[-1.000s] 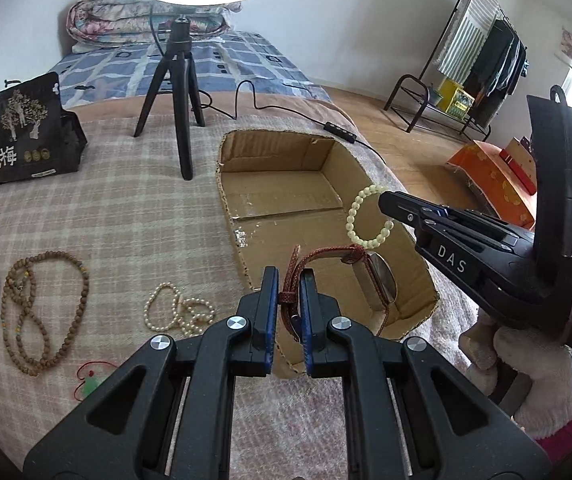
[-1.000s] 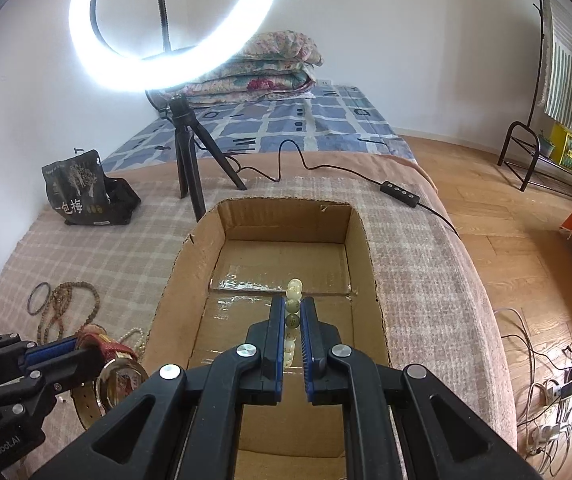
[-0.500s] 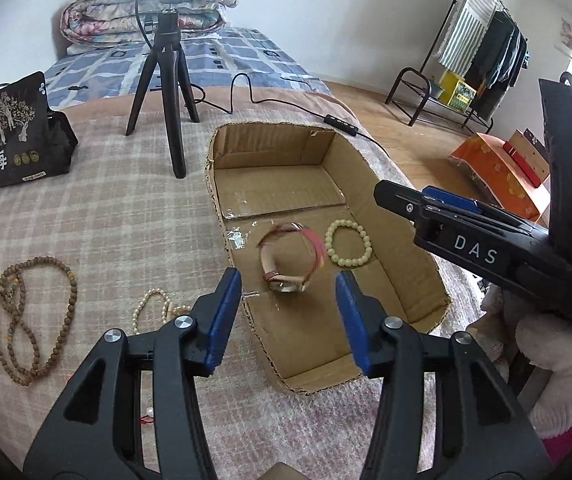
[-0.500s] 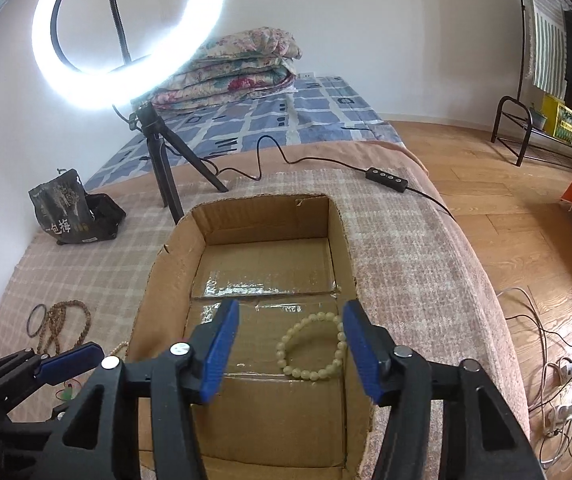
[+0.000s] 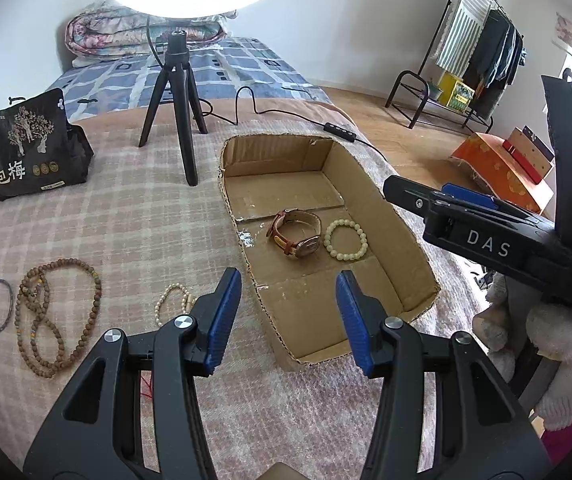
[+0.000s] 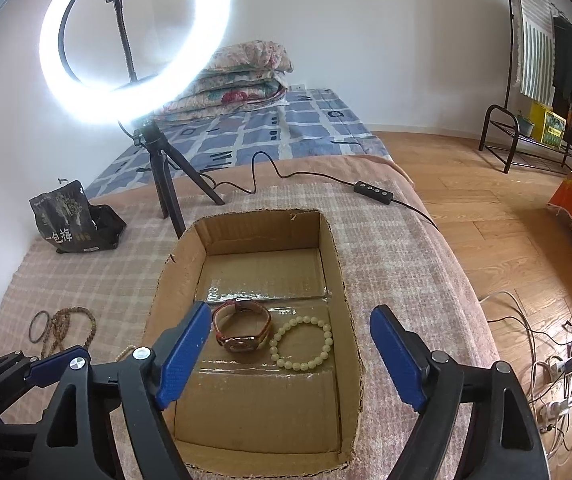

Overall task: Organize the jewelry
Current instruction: 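Lift both open tools out of the cardboard box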

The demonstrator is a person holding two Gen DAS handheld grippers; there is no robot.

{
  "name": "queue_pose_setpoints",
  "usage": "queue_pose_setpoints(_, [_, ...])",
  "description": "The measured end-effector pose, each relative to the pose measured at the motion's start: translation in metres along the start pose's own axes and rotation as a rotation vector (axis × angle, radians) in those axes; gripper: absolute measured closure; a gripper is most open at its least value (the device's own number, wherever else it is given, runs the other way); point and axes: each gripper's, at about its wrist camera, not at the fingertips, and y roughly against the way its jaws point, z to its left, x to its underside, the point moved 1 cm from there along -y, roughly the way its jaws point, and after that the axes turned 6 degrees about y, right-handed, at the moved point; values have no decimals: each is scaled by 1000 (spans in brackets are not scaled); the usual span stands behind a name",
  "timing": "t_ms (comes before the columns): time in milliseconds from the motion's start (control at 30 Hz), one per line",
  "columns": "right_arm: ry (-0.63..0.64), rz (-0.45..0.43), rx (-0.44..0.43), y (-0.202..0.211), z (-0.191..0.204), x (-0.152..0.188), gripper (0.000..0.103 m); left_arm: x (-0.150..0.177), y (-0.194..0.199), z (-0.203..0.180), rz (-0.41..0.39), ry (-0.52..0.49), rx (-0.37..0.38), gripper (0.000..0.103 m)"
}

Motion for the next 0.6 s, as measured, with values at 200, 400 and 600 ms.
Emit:
queue_pose_setpoints(200, [-8,-20,10,20,7,-1,15,4,21,13,-12,14,-12,53])
queue_pose_setpoints(400, [-21,-33,30,37,17,3,12,6,45,40,-41,49,-39,53])
queue_pose_setpoints(600, [2,-49,15,54,39,6,10,6,66,72,-59,68,-74,53])
